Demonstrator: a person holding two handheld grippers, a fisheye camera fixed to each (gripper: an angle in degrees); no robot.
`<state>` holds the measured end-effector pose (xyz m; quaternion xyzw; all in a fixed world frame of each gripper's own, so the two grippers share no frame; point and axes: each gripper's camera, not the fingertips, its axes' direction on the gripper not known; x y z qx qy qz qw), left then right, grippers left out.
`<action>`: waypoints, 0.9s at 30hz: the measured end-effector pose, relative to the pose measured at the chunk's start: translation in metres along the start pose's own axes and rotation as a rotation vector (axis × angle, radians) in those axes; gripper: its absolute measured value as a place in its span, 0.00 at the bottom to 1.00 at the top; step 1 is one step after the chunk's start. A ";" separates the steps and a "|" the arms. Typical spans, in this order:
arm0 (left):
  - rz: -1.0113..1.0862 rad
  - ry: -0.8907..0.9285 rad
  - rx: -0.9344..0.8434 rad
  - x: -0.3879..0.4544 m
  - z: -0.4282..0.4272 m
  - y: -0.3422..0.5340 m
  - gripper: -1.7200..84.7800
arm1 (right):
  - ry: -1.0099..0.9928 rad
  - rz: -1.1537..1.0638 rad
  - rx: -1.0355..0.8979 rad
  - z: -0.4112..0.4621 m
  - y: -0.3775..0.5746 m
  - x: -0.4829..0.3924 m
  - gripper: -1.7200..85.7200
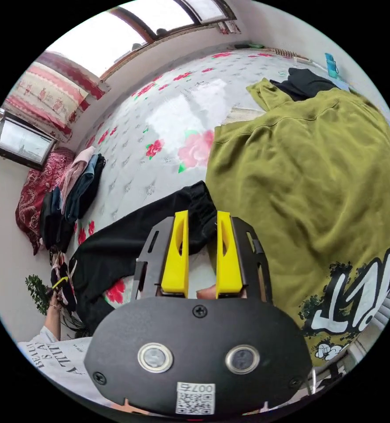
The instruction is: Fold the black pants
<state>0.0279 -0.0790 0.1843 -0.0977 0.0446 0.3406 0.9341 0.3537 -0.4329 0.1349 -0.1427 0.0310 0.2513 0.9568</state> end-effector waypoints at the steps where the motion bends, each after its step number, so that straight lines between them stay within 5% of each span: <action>1: 0.047 -0.012 -0.016 0.009 0.013 -0.024 0.10 | 0.032 -0.029 -0.016 0.007 -0.008 -0.006 0.10; 6: 0.172 -0.065 -0.180 0.041 0.092 -0.074 0.11 | 0.240 -0.184 -0.284 0.106 -0.040 -0.034 0.09; 10: 0.193 -0.146 -0.081 0.053 0.097 -0.078 0.09 | 0.336 -0.295 -0.239 0.112 -0.054 -0.055 0.07; 17: 0.052 -0.122 0.040 0.049 0.109 -0.106 0.08 | 0.396 -0.309 0.124 0.100 -0.125 -0.088 0.05; 22: 0.028 -0.127 0.067 0.055 0.114 -0.111 0.08 | 0.477 -0.250 -0.087 0.170 -0.170 -0.114 0.06; 24: 0.004 -0.109 0.050 0.051 0.110 -0.106 0.09 | 0.548 -0.231 0.071 0.154 -0.154 -0.122 0.06; 27: -0.090 -0.171 0.086 0.042 0.087 -0.076 0.06 | 0.377 -0.268 0.213 0.110 -0.111 -0.127 0.05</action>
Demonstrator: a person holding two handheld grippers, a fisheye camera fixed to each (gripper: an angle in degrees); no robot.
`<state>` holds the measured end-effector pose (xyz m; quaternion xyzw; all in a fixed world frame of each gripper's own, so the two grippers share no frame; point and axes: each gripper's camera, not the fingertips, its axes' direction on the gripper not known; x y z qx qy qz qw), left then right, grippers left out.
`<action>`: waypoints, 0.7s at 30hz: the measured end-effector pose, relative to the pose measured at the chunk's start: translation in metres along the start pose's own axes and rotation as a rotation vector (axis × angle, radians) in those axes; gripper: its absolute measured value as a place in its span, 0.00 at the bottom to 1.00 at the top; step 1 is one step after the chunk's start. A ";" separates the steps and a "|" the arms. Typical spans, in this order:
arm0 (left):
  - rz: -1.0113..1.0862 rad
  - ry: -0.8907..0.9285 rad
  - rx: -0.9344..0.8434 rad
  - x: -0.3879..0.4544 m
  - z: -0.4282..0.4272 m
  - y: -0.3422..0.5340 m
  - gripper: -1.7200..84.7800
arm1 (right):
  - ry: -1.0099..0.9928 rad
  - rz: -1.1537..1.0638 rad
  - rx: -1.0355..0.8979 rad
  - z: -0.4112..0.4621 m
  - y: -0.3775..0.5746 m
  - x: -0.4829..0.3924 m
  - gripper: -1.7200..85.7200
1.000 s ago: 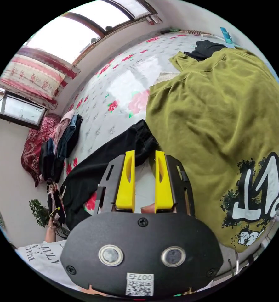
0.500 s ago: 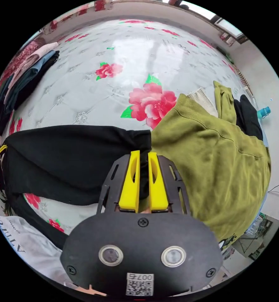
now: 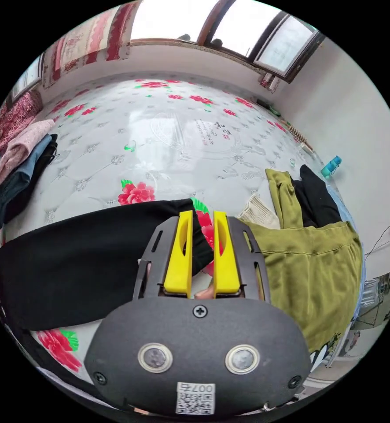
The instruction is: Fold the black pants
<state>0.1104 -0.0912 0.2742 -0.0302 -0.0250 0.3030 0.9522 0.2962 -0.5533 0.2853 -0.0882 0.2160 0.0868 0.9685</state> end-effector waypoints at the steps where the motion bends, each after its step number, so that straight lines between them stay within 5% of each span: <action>1: -0.022 0.001 0.027 -0.006 -0.013 0.019 0.06 | -0.042 -0.015 0.010 -0.009 0.010 -0.001 0.05; 6: -0.107 -0.026 -0.017 -0.028 -0.047 0.121 0.05 | -0.419 -0.197 -0.135 -0.059 0.147 -0.013 0.04; 14: -0.307 -0.071 -0.215 -0.068 -0.043 0.244 0.02 | -0.466 -0.451 -0.487 -0.088 0.323 -0.058 0.02; 21: -0.200 -0.204 -0.296 -0.048 -0.013 0.249 0.01 | -0.324 -0.482 -0.493 -0.055 0.377 -0.077 0.02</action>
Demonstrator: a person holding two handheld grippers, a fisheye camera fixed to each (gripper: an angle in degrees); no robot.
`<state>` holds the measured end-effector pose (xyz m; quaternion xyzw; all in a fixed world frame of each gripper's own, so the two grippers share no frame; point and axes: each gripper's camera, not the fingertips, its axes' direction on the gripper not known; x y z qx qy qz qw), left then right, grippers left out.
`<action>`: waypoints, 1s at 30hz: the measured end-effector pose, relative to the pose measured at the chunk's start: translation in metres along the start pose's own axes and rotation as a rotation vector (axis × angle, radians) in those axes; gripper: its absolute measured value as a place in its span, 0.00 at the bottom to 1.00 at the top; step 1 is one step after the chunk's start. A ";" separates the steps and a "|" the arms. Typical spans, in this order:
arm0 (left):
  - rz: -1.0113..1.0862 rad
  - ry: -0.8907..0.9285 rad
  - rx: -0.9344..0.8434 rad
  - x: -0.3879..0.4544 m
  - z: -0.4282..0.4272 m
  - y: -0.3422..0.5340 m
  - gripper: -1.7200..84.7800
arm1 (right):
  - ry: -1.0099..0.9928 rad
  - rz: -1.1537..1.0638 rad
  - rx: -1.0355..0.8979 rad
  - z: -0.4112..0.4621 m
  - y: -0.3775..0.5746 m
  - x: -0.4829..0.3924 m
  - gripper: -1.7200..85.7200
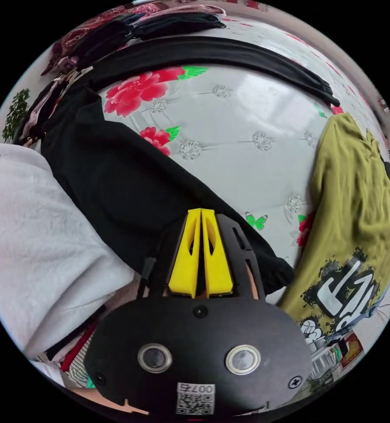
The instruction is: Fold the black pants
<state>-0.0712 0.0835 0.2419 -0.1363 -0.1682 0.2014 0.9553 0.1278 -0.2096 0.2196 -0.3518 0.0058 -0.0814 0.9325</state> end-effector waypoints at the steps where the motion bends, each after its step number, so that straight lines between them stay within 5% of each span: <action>1: 0.018 -0.029 -0.023 0.002 0.000 0.001 0.01 | -0.001 0.018 -0.010 0.001 0.003 0.003 0.02; 9: -0.186 0.147 -0.051 -0.041 -0.009 0.014 0.01 | 0.079 0.118 0.047 -0.025 0.003 -0.006 0.02; 17: 0.091 0.182 0.387 -0.032 -0.108 -0.074 0.09 | 0.119 0.055 0.350 -0.111 -0.104 0.034 0.05; 30: 0.557 0.094 0.063 0.064 -0.040 -0.308 0.12 | 0.315 -0.124 0.092 -0.099 -0.381 0.112 0.12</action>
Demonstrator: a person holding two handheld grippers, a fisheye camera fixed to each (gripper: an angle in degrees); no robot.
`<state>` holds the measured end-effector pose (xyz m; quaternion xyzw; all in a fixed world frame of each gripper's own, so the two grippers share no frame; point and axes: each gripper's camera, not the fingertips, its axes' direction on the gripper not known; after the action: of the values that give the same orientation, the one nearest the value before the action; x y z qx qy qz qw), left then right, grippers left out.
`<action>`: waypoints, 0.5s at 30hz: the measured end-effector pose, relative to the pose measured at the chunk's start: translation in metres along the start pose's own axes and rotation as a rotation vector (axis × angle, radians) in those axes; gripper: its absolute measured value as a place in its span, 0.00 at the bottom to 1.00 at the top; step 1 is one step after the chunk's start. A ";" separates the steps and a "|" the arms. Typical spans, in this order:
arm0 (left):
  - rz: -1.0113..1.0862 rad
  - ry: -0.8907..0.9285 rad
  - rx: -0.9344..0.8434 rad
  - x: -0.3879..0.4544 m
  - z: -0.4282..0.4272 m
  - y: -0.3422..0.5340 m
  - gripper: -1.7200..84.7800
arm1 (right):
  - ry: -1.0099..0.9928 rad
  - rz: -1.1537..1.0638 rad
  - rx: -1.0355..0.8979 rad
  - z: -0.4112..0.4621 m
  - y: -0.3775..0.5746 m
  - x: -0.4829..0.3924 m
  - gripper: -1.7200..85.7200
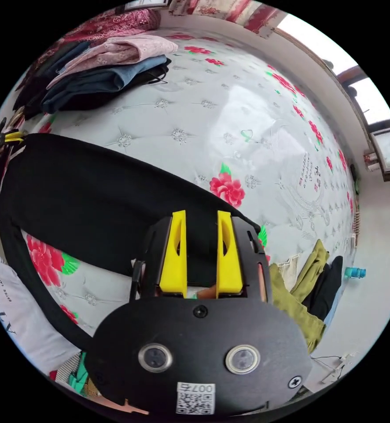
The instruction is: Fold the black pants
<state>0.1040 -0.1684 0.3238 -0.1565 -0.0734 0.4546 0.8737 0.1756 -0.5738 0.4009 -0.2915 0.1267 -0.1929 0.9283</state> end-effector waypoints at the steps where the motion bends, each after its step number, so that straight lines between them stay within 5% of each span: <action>1: 0.055 0.011 0.030 0.001 0.000 -0.002 0.10 | 0.005 -0.013 -0.018 0.005 -0.004 0.003 0.12; 4: 0.222 -0.037 0.040 0.014 0.003 0.000 0.05 | 0.023 -0.044 -0.200 0.043 -0.020 0.012 0.10; 10: 0.210 -0.087 -0.008 0.022 0.005 -0.002 0.01 | -0.113 -0.007 -0.181 0.028 -0.019 0.006 0.04; 15: 0.107 -0.024 0.080 0.006 -0.020 0.027 0.01 | -0.008 0.039 0.053 -0.054 0.043 -0.011 0.02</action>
<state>0.0918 -0.1531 0.2956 -0.1199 -0.0573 0.5049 0.8529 0.1591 -0.5633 0.3337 -0.2652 0.1234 -0.1767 0.9398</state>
